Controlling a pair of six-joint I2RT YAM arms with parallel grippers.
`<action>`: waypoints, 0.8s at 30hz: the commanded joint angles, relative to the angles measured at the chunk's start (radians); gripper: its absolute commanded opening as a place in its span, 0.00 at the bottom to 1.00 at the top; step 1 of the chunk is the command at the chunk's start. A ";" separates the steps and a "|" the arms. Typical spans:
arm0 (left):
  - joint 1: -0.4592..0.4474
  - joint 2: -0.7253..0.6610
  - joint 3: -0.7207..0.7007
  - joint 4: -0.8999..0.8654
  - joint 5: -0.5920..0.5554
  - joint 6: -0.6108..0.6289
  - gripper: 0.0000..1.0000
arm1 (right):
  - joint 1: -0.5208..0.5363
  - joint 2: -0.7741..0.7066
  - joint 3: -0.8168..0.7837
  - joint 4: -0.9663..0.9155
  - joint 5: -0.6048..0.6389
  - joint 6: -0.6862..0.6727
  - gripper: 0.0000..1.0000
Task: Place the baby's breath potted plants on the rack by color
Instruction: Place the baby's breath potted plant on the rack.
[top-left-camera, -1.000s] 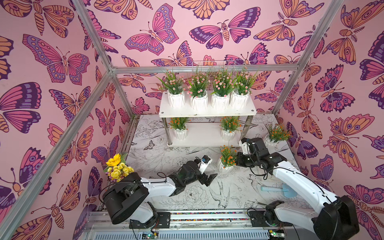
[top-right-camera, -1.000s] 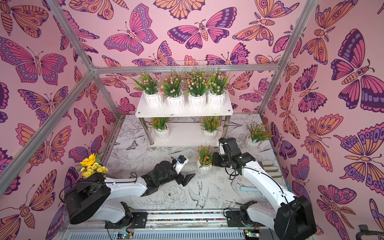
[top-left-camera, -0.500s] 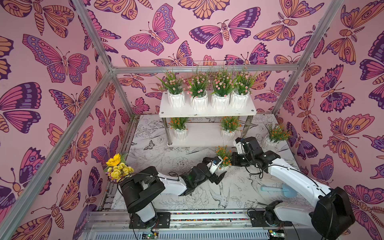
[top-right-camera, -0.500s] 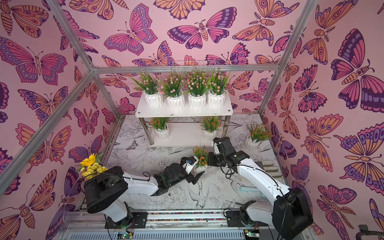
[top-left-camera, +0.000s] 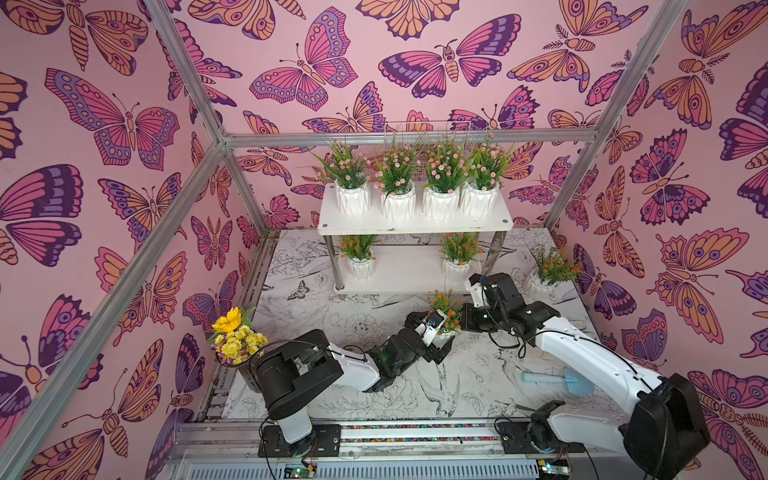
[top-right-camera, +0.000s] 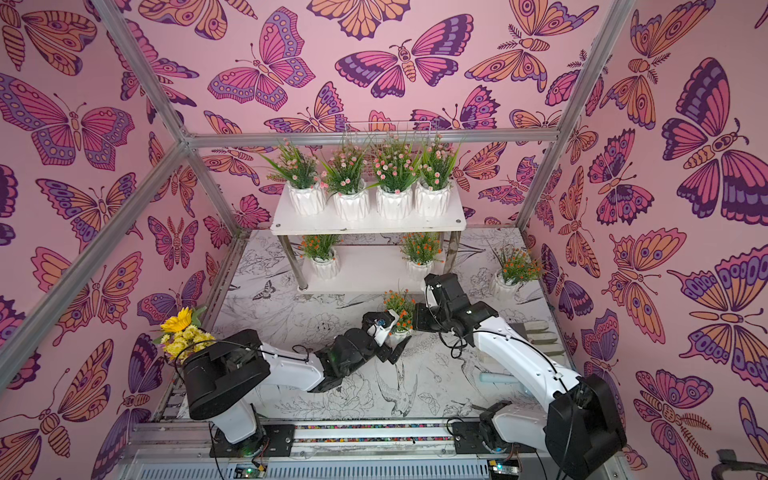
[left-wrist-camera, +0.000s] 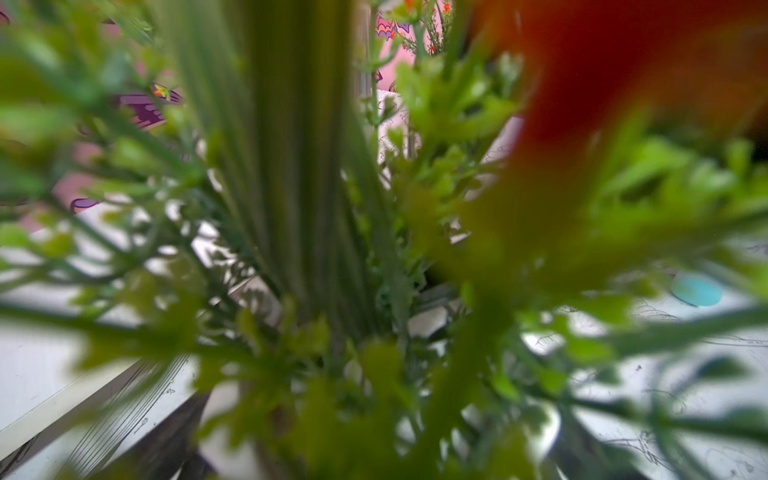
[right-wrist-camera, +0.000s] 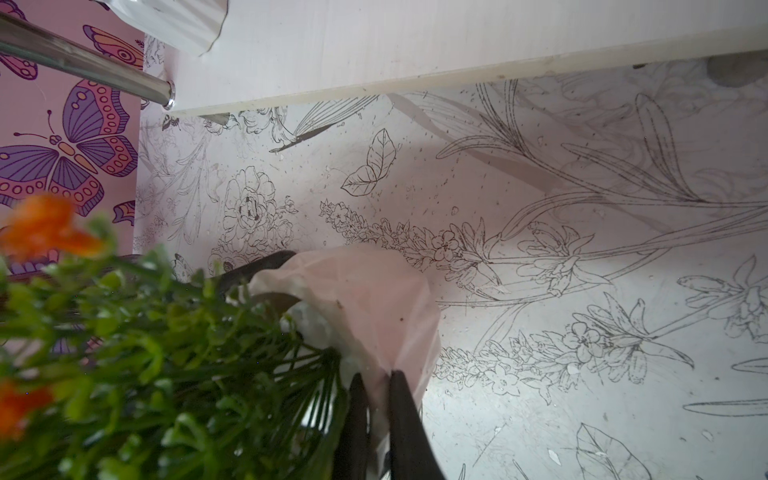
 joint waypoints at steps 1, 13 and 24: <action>-0.003 0.019 0.013 0.049 -0.058 0.011 1.00 | 0.015 -0.020 0.033 0.054 -0.042 0.028 0.00; -0.002 0.049 -0.001 0.099 -0.089 0.011 0.83 | 0.019 -0.020 0.009 0.062 -0.041 0.031 0.00; 0.002 0.042 -0.037 0.155 -0.146 0.003 0.75 | 0.016 -0.018 -0.006 0.050 0.007 0.025 0.06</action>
